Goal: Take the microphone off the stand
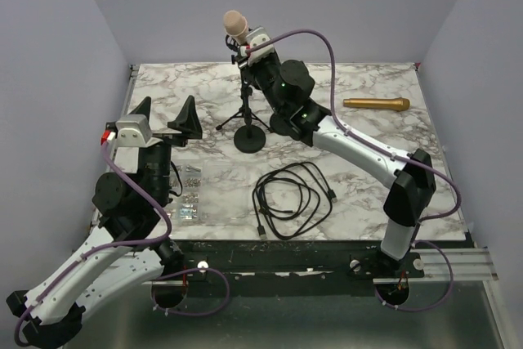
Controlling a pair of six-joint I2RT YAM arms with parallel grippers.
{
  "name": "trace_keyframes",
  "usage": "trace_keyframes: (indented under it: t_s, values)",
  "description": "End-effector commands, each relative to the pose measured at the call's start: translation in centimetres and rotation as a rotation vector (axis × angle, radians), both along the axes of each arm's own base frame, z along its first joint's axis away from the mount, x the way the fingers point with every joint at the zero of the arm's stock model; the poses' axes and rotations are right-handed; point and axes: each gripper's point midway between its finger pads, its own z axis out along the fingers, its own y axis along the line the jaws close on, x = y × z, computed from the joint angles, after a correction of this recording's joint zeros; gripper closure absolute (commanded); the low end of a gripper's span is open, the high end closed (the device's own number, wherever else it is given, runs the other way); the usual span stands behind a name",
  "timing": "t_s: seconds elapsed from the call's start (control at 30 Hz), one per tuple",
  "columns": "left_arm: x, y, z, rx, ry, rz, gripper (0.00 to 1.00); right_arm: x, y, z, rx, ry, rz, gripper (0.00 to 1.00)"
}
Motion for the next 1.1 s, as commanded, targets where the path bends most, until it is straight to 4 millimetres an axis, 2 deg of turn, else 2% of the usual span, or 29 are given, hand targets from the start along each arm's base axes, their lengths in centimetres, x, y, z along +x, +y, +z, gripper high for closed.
trace_keyframes:
  t_s: [0.0, 0.1, 0.3, 0.4, 0.47, 0.6, 0.77, 0.83, 0.97, 1.07]
  values:
    - [0.0, -0.1, 0.5, -0.009, -0.003, -0.010, 0.01, -3.4, -1.6, 8.0, 0.138, -0.078, 0.075, 0.90]
    - [0.1, -0.2, 0.4, -0.006, 0.002, -0.013, 0.01, -5.2, -2.4, 9.6, 0.194, -0.089, 0.129, 0.99]
    - [0.4, -0.7, 0.1, 0.002, 0.012, -0.022, 0.02, -8.2, -5.3, 11.5, 0.391, -0.072, 0.180, 0.99]
    - [0.6, -1.0, -0.1, 0.005, 0.019, -0.026, 0.01, -9.0, -7.7, 11.6, 0.507, -0.046, 0.149, 0.99]
    - [0.7, -1.1, -0.1, 0.008, 0.023, -0.031, 0.02, -8.8, -9.4, 11.1, 0.582, -0.010, 0.087, 0.99]
    - [0.8, -1.5, -0.3, 0.010, 0.029, -0.041, 0.02, -7.7, -13.1, 8.9, 0.673, 0.057, -0.114, 0.99]
    - [1.2, -2.1, -0.7, 0.018, 0.045, -0.054, 0.02, -6.4, -19.4, 4.9, 0.812, 0.108, -0.369, 0.99]
    - [1.3, -2.2, -0.8, 0.020, 0.049, -0.055, 0.02, -5.5, -22.0, 2.9, 0.849, 0.127, -0.455, 0.99]
    - [1.5, -2.6, -1.0, 0.026, 0.058, -0.060, 0.02, -3.5, -27.1, -2.3, 0.912, 0.197, -0.624, 0.99]
    - [1.6, -2.7, -1.2, 0.032, 0.064, -0.062, 0.02, -1.6, -30.3, -6.5, 0.979, 0.301, -0.660, 0.99]
